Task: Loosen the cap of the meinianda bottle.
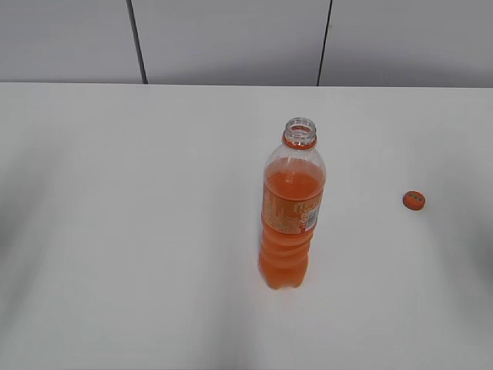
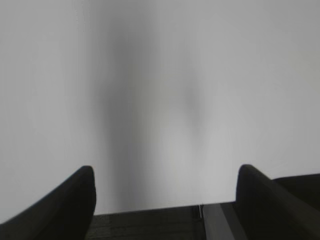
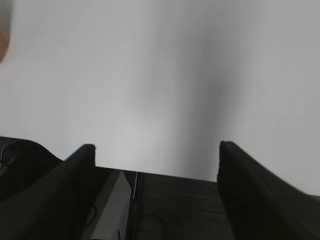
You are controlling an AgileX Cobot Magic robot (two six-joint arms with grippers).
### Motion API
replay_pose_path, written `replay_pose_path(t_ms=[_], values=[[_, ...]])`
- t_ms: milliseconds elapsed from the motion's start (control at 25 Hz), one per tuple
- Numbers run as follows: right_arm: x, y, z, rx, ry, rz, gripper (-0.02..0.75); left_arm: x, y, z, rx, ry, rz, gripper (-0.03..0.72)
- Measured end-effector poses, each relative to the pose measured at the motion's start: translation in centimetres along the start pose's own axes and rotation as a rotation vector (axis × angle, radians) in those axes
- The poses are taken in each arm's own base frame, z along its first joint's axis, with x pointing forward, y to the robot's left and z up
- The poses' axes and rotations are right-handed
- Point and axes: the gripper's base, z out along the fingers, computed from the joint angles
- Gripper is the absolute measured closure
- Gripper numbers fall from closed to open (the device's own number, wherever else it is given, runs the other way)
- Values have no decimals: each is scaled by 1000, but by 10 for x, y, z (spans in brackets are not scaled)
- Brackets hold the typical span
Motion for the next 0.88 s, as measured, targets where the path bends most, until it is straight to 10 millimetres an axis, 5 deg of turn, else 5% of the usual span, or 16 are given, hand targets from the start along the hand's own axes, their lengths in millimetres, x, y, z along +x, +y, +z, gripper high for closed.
replay_pose_path(t_ms=[280,560,880], values=[[74,13,16,22,-95,1,173,79,-2,-20,2,-191,-13,161],[119,21,24,40,-182,-4,173,112,-3,-45,15,-375,-31,161],[137,25,15,64,-308,-12,173,134,-4,-40,14,-453,-35,170]])
